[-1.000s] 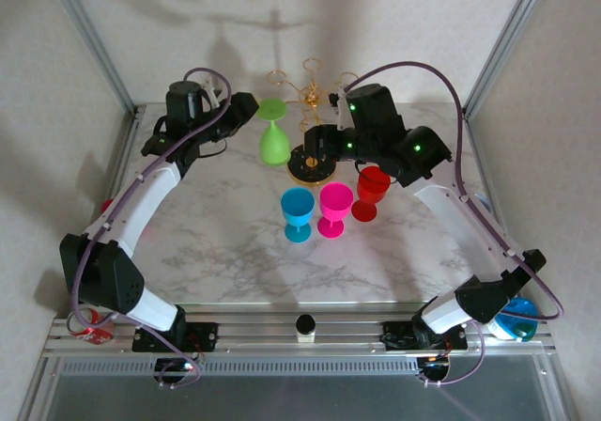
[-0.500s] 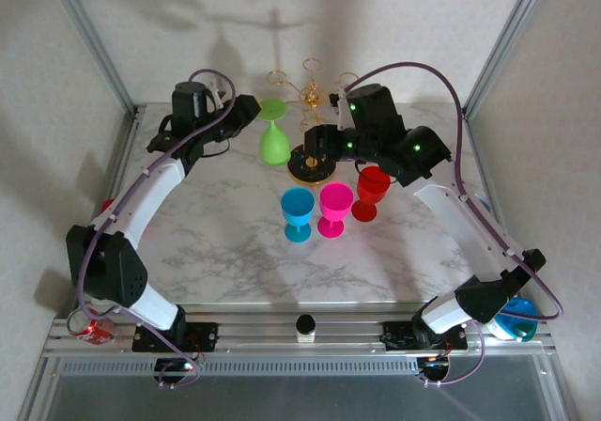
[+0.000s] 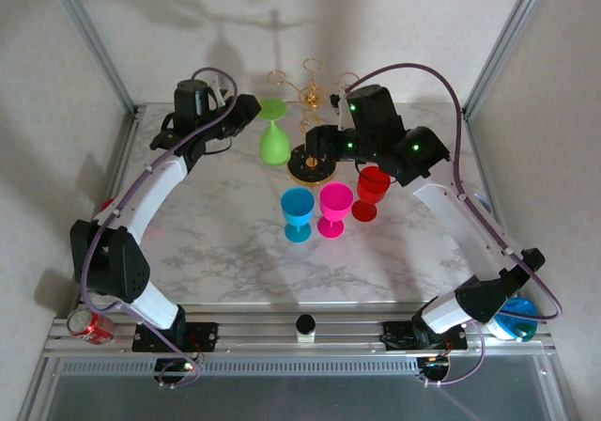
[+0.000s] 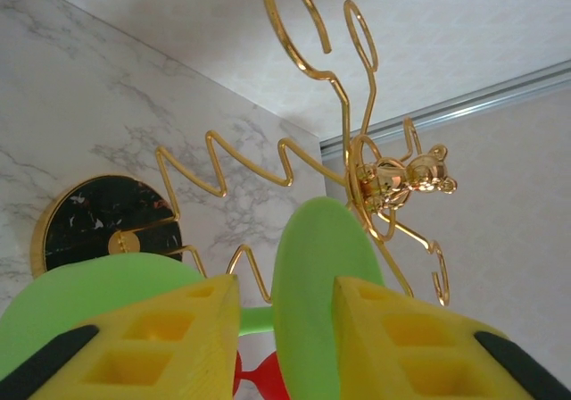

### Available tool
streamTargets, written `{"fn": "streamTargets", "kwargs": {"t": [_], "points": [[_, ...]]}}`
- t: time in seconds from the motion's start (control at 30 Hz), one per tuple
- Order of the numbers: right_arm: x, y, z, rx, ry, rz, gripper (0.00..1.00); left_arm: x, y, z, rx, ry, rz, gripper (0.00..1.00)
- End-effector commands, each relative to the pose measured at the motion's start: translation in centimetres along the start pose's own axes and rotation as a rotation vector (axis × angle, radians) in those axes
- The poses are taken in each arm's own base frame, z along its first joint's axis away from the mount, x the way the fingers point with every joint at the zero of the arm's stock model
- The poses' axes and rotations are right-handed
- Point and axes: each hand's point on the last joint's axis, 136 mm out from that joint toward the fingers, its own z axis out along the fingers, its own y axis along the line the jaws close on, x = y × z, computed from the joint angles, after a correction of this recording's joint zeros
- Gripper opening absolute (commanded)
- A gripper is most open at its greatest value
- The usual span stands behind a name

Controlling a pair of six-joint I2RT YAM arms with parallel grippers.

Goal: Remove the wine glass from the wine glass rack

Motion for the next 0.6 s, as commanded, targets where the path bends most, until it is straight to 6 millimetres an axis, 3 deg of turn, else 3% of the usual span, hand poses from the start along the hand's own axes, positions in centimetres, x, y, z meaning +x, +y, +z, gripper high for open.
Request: {"fn": "streamTargets", "kwargs": {"t": [0.0,0.57], "points": [[-0.55,0.21,-0.60,-0.020,-0.026,0.009,0.46,-1.43,-1.92,-0.14,0.058,-0.030,0.020,0.29],[-0.45,-0.06,-0.76,-0.019,-0.026,0.016,0.46,-1.33,-1.90,-0.26,0.057,-0.031,0.020,0.15]]}}
